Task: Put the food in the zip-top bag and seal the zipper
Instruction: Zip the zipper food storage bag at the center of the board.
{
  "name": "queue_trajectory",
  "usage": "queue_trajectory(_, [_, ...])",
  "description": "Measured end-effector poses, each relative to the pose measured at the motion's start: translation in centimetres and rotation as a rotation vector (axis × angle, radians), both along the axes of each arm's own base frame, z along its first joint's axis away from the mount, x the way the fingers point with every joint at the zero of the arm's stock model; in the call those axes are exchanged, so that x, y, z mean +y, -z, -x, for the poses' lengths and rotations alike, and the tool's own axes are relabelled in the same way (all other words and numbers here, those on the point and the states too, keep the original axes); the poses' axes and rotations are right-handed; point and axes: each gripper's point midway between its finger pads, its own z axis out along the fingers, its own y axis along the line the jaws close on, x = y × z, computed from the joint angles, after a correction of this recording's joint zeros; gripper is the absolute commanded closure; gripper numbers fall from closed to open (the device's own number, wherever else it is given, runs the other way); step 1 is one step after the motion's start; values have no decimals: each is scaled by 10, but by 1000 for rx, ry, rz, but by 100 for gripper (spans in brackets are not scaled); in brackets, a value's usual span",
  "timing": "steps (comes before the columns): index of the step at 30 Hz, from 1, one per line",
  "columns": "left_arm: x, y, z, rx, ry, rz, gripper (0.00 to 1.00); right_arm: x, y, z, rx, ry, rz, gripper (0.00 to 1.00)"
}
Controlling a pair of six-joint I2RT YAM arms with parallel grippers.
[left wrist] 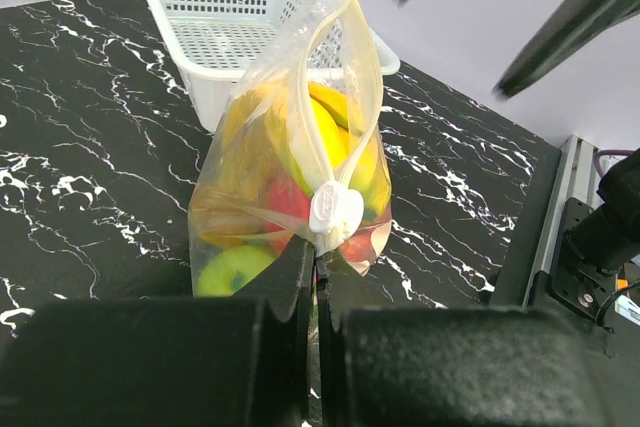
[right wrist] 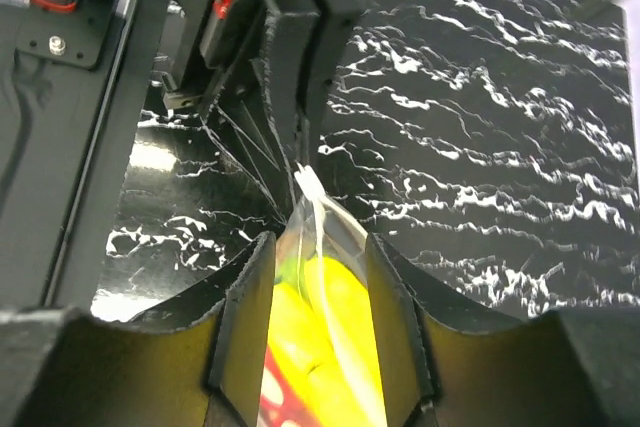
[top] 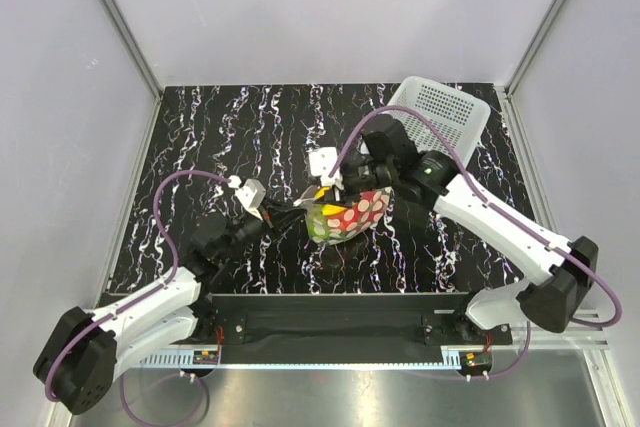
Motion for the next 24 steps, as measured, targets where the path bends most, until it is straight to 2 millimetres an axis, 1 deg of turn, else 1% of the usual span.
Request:
queue_trajectory(1, [0,0,0,0,2,0,100,4,4,0,-8,-19,10,50])
queue_trajectory(3, [-1,0,0,0,4,-1,100,13,11,3,-23,-54,28,50])
queue_trajectory(5, [-1,0,1,0,9,-2,100,23,16,5,-35,-89,48,53])
queue_trajectory(9, [-2,-3,1,-4,18,-3,100,35,19,5,-51,-131,73,55])
queue_trajectory(12, [-3,-3,2,-7,24,-4,100,39,19,0,-63,-144,93,57])
queue_trajectory(14, [-3,-3,2,-9,27,-6,100,41,20,-2,-67,-149,103,56])
queue_trajectory(19, [-3,-2,3,-7,31,-9,100,37,33,-2,-56,-159,146,57])
queue_trajectory(24, [-4,-3,2,-6,34,-10,100,36,36,0,-61,-170,157,58])
